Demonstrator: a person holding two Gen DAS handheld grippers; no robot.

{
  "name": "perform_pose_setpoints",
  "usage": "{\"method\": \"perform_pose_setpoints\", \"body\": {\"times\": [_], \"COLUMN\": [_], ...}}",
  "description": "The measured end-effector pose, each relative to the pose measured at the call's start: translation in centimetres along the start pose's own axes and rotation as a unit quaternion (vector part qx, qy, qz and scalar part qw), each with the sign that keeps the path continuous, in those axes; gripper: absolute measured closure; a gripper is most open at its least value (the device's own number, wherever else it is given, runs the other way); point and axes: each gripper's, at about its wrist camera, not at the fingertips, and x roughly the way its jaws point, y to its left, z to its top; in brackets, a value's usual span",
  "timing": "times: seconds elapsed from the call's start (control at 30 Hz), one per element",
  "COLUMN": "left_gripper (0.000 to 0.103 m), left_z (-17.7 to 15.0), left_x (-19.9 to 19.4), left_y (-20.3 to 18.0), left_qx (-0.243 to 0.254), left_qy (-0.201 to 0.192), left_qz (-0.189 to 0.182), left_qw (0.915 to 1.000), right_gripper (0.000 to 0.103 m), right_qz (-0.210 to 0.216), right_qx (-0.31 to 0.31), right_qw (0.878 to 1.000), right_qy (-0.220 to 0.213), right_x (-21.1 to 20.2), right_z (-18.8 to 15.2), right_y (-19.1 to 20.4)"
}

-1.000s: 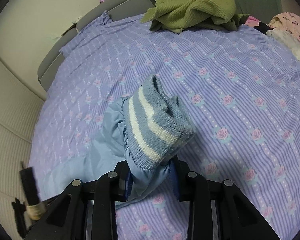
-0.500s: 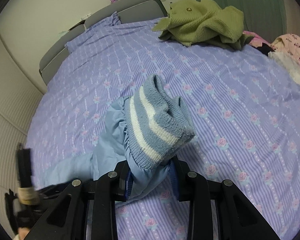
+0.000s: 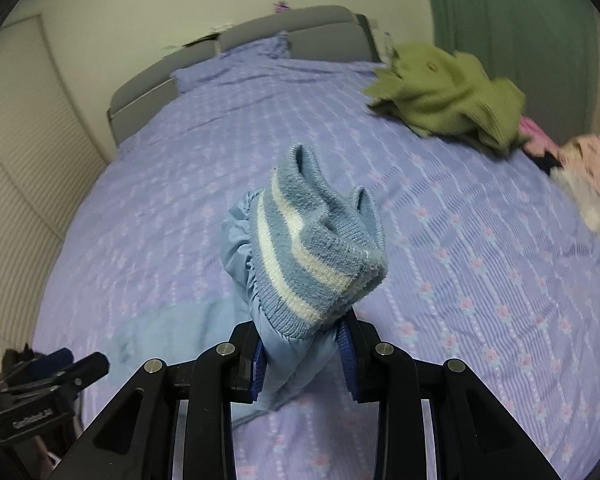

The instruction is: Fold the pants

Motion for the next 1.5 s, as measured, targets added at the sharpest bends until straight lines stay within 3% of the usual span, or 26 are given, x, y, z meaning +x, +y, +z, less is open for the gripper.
{"method": "perform_pose_setpoints", "body": {"times": [0.43,0.77,0.87,1.07,1.17,1.33,1.5], "left_gripper": [0.023,0.023,0.023,0.023,0.023,0.023,0.023], "left_z": [-3.8,-6.7,-7.3,-8.0,-8.0,-7.9,-7.6], "left_x": [-2.1,-0.8,-0.6,-0.6,-0.7,-1.2,-3.1], "left_y": [12.6,19.5,21.0,23.2,23.5,23.5,23.0], "left_qx": [-0.066,-0.103,-0.112,-0.134,-0.139,-0.139,-0.146], "left_qy": [0.005,0.026,0.029,0.031,0.030,0.020,-0.010], "left_qz": [0.009,0.016,0.022,0.028,0.031,0.039,0.043], "left_qw": [0.9978,0.9942,0.9931,0.9901,0.9894,0.9893,0.9883], "right_gripper": [0.073,0.073,0.070,0.051,0.038,0.036,0.034], "right_qz": [-0.004,-0.010,-0.023,-0.036,-0.012,0.026,0.100], "right_qx": [-0.104,-0.225,-0.258,-0.303,-0.309,-0.301,-0.281], "right_qw": [0.994,0.971,0.961,0.945,0.943,0.945,0.949], "right_qy": [0.015,0.075,0.092,0.118,0.125,0.126,0.100], "right_x": [1.7,7.7,9.4,11.3,11.0,9.6,5.6], "right_z": [-1.3,-6.6,-7.9,-10.2,-10.8,-11.1,-10.0], "right_y": [14.8,26.1,27.9,30.1,30.3,30.0,29.4]}}
